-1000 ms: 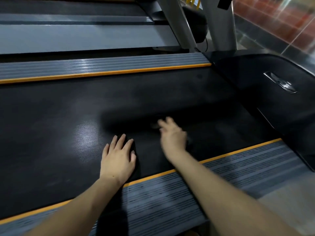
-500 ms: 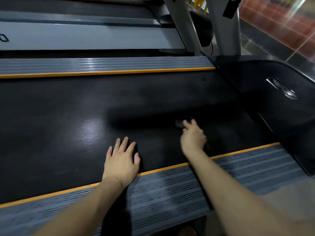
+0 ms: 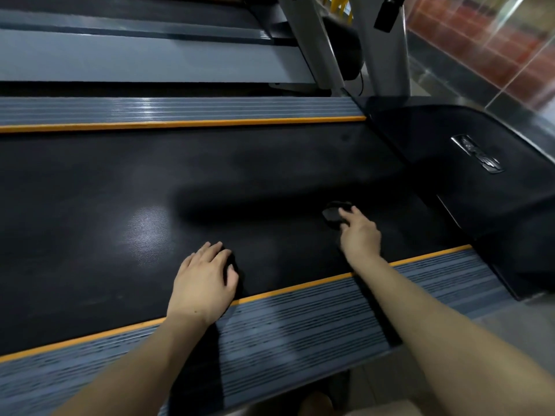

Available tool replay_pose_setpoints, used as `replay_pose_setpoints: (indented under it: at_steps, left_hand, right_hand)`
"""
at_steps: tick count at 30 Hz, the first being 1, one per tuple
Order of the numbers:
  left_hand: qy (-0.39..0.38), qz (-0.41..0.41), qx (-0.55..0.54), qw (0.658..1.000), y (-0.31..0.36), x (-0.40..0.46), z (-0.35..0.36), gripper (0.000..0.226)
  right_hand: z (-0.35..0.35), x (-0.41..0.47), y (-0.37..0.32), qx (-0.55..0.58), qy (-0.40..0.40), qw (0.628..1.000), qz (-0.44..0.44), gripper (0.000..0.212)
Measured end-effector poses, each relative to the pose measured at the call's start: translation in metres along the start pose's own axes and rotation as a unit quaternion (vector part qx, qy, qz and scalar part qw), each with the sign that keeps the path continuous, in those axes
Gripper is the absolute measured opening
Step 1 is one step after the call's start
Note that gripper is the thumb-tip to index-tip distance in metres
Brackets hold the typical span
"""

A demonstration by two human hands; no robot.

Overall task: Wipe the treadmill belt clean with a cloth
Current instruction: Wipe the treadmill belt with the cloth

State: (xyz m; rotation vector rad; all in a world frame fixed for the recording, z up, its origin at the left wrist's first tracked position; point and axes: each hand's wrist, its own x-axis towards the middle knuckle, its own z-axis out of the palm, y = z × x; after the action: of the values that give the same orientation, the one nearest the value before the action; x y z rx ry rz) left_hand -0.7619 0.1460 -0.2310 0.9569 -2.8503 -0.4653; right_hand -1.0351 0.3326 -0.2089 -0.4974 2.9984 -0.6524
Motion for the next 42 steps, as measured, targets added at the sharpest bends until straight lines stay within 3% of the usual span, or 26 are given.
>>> replay_pose_setpoints:
  at_steps: [2,6,10,14,17,20,23,27,32,35,39,42]
  left_hand:
    - [0.004,-0.001,0.005,1.0,0.0,0.001,0.0,0.053]
    - [0.007,-0.005,-0.002,1.0,0.0,0.0,-0.001,0.054]
    - [0.015,-0.011,0.001,1.0,-0.001,0.001,0.0,0.053]
    - [0.021,-0.024,-0.001,0.999,0.0,0.0,0.0,0.052]
    - [0.025,-0.022,-0.004,0.999,0.0,0.0,0.002,0.046]
    - [0.031,-0.039,-0.01,0.999,-0.001,0.001,0.002,0.04]
    - [0.042,-0.069,-0.015,0.997,-0.003,-0.003,0.001,0.051]
    - [0.03,-0.082,-0.013,0.996,-0.007,-0.005,0.001,0.046]
    - [0.03,-0.069,-0.006,0.997,-0.002,-0.002,0.001,0.045]
    - [0.021,-0.061,0.001,0.998,0.0,0.0,0.003,0.046]
    - [0.014,-0.076,-0.006,0.997,-0.002,0.0,0.002,0.048]
    - [0.019,-0.084,-0.014,0.996,-0.001,-0.002,0.0,0.048]
  right_hand:
    - [0.015,-0.022,-0.026,0.003,0.003,1.0,0.006,0.035]
    - [0.048,-0.084,-0.081,0.044,-0.09,0.986,-0.131,0.037]
    - [0.034,-0.064,-0.062,0.037,-0.107,0.97,-0.217,0.041]
    - [-0.011,-0.01,0.015,0.004,-0.022,0.996,-0.088,0.042]
    - [-0.02,-0.006,0.019,-0.015,0.001,1.0,0.007,0.036]
    - [0.012,-0.049,-0.039,0.013,-0.019,1.0,-0.021,0.035]
    - [0.05,-0.112,-0.091,0.042,-0.089,0.983,-0.156,0.037]
    - [0.037,-0.098,-0.077,0.061,-0.114,0.964,-0.234,0.039]
    - [0.002,-0.032,-0.007,0.021,-0.028,0.995,-0.092,0.036]
    - [0.015,-0.039,-0.026,0.019,-0.021,0.998,-0.048,0.034]
    - [0.049,-0.099,-0.086,0.058,-0.083,0.98,-0.172,0.037]
    - [0.045,-0.107,-0.09,0.054,-0.139,0.951,-0.27,0.04]
